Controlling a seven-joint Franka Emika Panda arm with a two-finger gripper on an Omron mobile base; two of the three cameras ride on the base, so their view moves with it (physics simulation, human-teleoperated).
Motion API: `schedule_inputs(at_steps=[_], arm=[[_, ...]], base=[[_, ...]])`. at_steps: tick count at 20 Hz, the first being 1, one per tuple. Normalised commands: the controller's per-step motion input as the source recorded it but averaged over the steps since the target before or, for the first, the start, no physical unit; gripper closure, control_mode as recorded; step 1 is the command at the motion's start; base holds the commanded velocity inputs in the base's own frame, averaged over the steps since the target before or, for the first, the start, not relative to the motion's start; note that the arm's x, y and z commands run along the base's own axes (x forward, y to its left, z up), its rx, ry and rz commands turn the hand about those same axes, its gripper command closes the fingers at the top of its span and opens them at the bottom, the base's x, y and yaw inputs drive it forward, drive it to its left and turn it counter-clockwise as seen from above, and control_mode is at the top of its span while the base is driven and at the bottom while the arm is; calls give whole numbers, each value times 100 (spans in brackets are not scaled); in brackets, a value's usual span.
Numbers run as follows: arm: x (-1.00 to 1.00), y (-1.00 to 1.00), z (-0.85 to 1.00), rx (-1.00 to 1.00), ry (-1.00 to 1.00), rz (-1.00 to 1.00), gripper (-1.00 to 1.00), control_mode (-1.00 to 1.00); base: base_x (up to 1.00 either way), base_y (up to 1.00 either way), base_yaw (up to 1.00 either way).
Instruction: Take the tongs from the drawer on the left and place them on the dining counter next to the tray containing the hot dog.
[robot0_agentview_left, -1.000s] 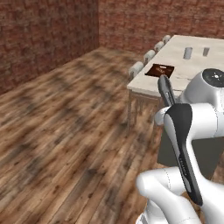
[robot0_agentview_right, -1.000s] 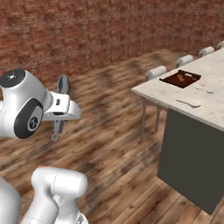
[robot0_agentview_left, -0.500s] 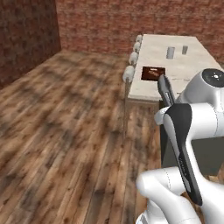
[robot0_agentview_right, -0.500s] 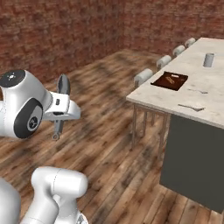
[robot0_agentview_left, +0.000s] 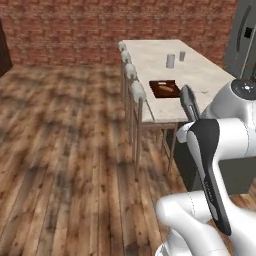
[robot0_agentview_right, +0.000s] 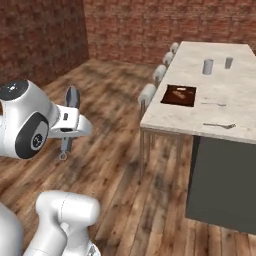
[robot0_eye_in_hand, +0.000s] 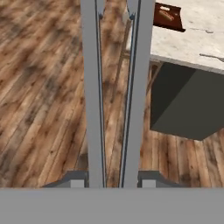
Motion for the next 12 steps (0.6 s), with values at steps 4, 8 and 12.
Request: schedule_inputs(at_steps=[4,8,12], arm=[[0,0,0,0,0,0,100,100],[0,0,0,0,0,0,100,100],[0,0,0,0,0,0,100,100]], base=[[93,100,-49],[87,100,-48],[62,100,-52]])
